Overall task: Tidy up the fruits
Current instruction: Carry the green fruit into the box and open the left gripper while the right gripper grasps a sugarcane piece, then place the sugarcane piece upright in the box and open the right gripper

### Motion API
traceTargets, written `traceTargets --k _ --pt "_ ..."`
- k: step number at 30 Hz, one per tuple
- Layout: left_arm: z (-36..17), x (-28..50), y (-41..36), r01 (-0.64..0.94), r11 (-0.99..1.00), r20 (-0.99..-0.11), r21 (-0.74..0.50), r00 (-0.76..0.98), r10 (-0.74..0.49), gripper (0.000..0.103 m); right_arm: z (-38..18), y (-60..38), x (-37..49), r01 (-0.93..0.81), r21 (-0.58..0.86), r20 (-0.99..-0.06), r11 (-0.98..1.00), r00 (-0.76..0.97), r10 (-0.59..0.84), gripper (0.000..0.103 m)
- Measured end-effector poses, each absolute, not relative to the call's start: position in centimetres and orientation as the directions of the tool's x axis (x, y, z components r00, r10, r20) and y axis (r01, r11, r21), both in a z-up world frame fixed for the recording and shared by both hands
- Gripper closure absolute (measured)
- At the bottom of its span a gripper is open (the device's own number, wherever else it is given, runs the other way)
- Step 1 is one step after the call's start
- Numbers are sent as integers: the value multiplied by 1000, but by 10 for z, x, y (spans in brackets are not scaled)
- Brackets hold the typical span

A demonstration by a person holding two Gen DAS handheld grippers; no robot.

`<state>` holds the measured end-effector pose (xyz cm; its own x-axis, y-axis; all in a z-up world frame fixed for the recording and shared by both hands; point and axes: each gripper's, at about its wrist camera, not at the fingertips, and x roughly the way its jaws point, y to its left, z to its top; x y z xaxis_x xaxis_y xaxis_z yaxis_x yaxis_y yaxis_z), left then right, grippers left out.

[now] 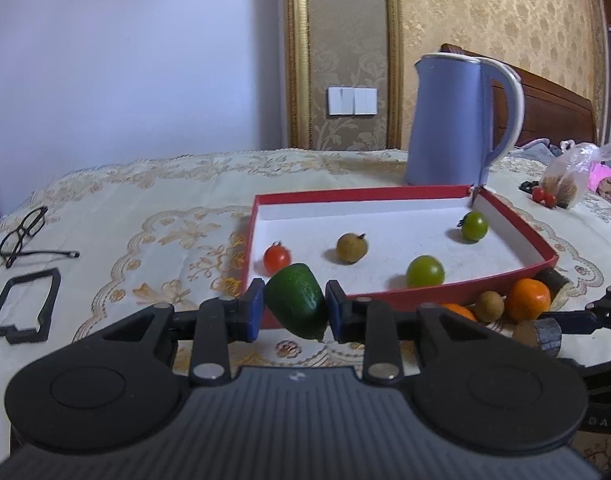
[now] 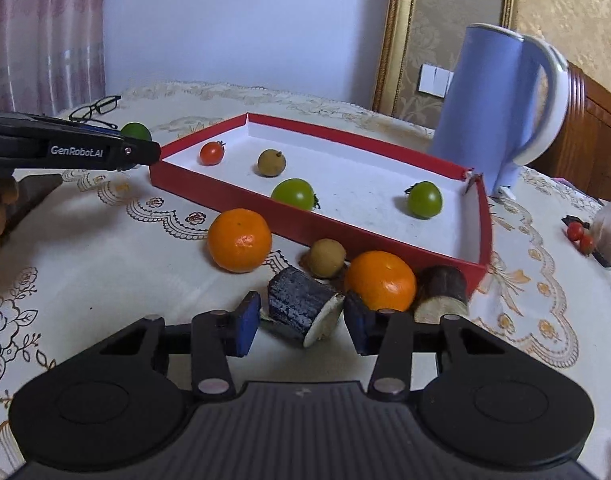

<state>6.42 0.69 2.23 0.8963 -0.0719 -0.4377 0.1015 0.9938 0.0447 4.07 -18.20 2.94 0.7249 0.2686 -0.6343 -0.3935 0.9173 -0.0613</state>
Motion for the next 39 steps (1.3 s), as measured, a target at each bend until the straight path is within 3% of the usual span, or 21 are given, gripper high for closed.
traceTargets --k 10,18,25,29,34,36,38,39 --pt "46 127 -49 165 978 -441 127 893 -93 74 45 -199 18 -400 -36 -589 916 749 304 59" --pt "30 197 -89 159 977 -522 145 851 -61 74 52 -214 10 -378 -24 -576 926 762 296 59" --pt "20 226 -107 131 974 -541 187 841 -9 72 55 -218 8 -370 -25 -568 929 770 291 59" --pt "18 228 -109 109 975 -536 192 844 11 57 55 -218 10 -355 -18 -565 935 775 284 59" --pt "22 216 -101 95 975 -528 200 849 25 50 56 -215 13 -354 -20 -566 935 775 282 59" --pt "27 205 -90 70 980 -518 187 855 38 39 57 -214 15 -358 -20 -561 933 776 286 59" --pt "32 187 -77 37 983 -496 180 866 59 22 59 -214 19 -358 -20 -558 933 779 287 59" --pt "33 176 -70 17 983 -479 185 875 75 21 60 -213 22 -355 -21 -558 935 780 284 59"
